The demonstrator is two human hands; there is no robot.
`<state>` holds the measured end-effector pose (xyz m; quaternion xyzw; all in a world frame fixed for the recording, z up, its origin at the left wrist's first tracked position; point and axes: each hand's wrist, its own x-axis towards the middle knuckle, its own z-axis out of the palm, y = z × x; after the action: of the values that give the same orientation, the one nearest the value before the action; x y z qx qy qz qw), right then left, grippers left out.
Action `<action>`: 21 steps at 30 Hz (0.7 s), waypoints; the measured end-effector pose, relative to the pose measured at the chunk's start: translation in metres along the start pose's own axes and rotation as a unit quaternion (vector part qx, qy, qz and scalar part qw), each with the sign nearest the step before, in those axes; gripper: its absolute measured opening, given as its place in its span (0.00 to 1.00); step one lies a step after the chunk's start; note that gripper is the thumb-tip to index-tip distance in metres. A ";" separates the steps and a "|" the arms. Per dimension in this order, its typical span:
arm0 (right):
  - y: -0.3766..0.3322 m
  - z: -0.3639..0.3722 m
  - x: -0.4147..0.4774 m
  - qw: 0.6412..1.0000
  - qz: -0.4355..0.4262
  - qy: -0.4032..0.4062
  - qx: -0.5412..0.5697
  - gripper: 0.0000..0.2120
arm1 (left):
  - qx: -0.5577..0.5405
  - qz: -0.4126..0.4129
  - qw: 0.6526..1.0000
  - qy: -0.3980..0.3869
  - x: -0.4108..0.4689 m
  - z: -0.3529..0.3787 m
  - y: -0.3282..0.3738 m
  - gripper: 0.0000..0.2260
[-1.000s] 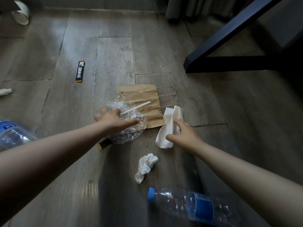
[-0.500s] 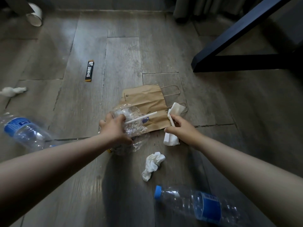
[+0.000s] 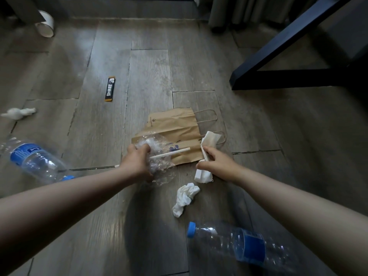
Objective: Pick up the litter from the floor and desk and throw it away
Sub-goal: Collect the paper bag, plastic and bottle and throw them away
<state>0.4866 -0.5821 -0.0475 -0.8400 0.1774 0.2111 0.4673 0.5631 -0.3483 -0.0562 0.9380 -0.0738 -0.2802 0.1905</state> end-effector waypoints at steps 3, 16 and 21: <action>0.000 0.000 -0.003 1.000 -0.006 -0.003 -0.013 0.35 | 0.037 -0.001 0.999 -0.022 -0.001 -0.005 0.001 0.35; 0.000 -0.004 -0.018 0.999 0.009 -0.030 -0.044 0.35 | -0.176 -0.054 0.966 -0.179 -0.026 -0.019 -0.006 0.32; -0.001 -0.009 -0.026 0.998 0.026 -0.053 -0.023 0.30 | -0.222 -0.079 0.929 -0.285 -0.034 -0.055 0.000 0.20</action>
<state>0.4665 -0.5870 -0.0286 -0.8333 0.1698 0.2713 0.4507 0.5651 -0.3227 0.0033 0.7549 0.0132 -0.5592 0.3424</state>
